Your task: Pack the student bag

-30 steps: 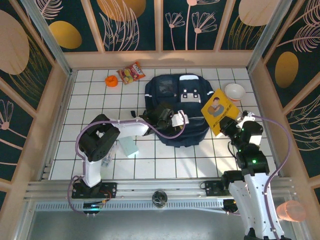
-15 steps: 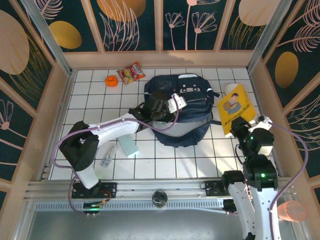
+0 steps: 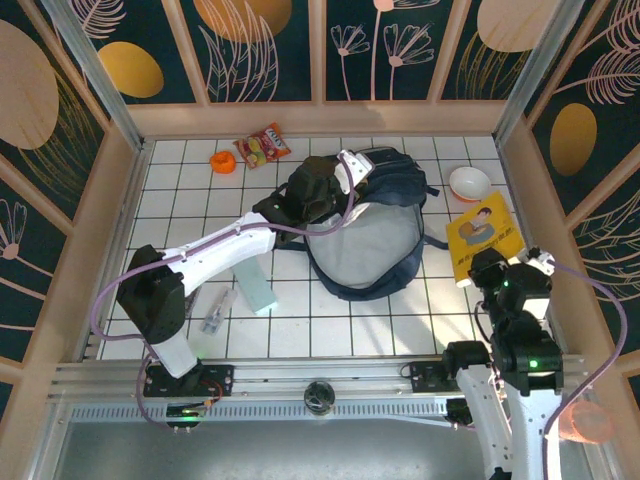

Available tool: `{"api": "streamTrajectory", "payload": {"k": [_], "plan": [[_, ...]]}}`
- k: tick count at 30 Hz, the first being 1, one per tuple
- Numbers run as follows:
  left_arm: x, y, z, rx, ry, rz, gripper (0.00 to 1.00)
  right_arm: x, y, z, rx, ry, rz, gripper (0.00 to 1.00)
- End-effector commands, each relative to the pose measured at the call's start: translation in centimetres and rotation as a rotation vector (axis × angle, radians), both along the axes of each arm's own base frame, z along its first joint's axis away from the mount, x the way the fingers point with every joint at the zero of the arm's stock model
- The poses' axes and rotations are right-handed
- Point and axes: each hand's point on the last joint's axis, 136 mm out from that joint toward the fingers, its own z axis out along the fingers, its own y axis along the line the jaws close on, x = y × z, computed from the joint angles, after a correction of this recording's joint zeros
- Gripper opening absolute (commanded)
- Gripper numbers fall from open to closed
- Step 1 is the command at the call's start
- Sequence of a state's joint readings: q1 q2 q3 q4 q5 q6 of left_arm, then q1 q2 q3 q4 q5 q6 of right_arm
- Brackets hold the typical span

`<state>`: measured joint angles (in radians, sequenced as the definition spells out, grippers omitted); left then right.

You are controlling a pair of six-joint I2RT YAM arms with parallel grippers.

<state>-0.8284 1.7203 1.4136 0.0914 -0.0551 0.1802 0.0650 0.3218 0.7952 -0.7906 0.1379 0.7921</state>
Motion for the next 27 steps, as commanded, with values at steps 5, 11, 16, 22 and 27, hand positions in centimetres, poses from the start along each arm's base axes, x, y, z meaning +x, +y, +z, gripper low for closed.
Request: {"api": "streamTrajectory", "payload": {"k": [5,11,16,22,27], "plan": [[0.8,-0.2,7.9,-0.215,-0.101,0.034,0.0,2.9,6.8,2.6,0.189,-0.186,0.351,0.0],[0.8,-0.3,9.3,-0.25,-0.105,0.031,0.0,5.1,10.3,0.7,0.383,-0.188,0.507,0.0],[1.3,-1.0,8.5,-0.25,-0.085,0.025,0.0,6.9,11.6,-0.3,0.476,-0.218,0.508,0.0],[1.2,-1.3,8.5,-0.254,-0.081,0.016,0.0,9.7,14.8,-1.4,0.539,-0.257,0.445,0.0],[1.0,-1.4,9.0,-0.268,-0.082,0.001,0.0,12.4,17.0,-2.1,0.581,-0.267,0.363,0.0]]}}
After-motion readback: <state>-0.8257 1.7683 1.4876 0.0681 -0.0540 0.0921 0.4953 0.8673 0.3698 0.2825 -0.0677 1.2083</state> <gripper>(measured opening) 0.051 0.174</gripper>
